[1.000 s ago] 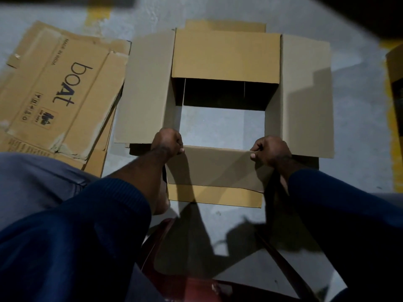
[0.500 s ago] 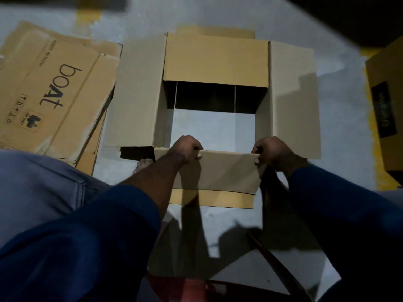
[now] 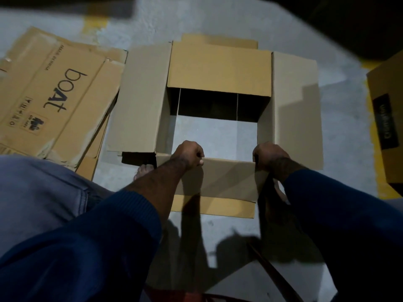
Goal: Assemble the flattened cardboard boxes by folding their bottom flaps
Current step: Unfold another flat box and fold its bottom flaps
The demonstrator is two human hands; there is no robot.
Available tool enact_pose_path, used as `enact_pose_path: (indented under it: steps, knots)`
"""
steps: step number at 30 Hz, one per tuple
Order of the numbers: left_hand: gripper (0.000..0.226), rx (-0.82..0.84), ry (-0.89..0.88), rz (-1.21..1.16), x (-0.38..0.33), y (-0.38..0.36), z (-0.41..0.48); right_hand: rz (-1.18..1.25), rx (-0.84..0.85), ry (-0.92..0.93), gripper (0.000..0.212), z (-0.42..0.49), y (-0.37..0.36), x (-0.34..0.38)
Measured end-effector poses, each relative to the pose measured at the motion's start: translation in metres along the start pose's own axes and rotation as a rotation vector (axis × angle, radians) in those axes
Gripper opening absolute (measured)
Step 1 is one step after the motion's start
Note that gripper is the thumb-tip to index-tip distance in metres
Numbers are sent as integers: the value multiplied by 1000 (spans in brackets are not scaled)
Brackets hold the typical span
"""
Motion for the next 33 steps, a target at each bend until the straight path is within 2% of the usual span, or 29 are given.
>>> enact_pose_path:
  steps: [3,5,8,11,15,17,19,23,26,29,33]
  knots:
    - [23,89,-86,7,-7,10,9,-140,207,113,31,11,16,22]
    - [30,78,-145,33,-20,28,24,-126,223,173,36,18,45,42]
    - [32,-13,-228,199,-45,69,57,-83,123,231,38,32,105,73]
    - [23,-64,-279,383,-65,123,96,-106,-20,268,37,45,176,102]
    - [39,-86,-306,653,-78,184,141,-205,-320,315,33,64,247,120]
    - [46,-67,-337,774,-79,201,161,-177,-502,306,33,77,253,117]
    - [56,-34,-369,863,-77,207,180,-115,-585,313,44,95,238,111]
    - [97,95,-397,829,-55,191,206,-289,-522,409,76,126,194,105]
    - [125,199,-362,737,-31,171,209,-423,-557,515,87,135,169,108]
    - [125,161,-424,825,-36,165,208,-427,-620,517,76,138,166,109]
    - [98,125,-411,709,-67,185,215,-275,-824,541,50,121,189,106]
Point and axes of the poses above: each hand's wrist, its own z-axis towards the middle knuckle, its own y-axis out of the back of the hand, x = y × z, the point moved 5 cm from there along z, towards the middle knuckle, and after that the axes turned 11 degrees about -y, right-handed, at the moved point
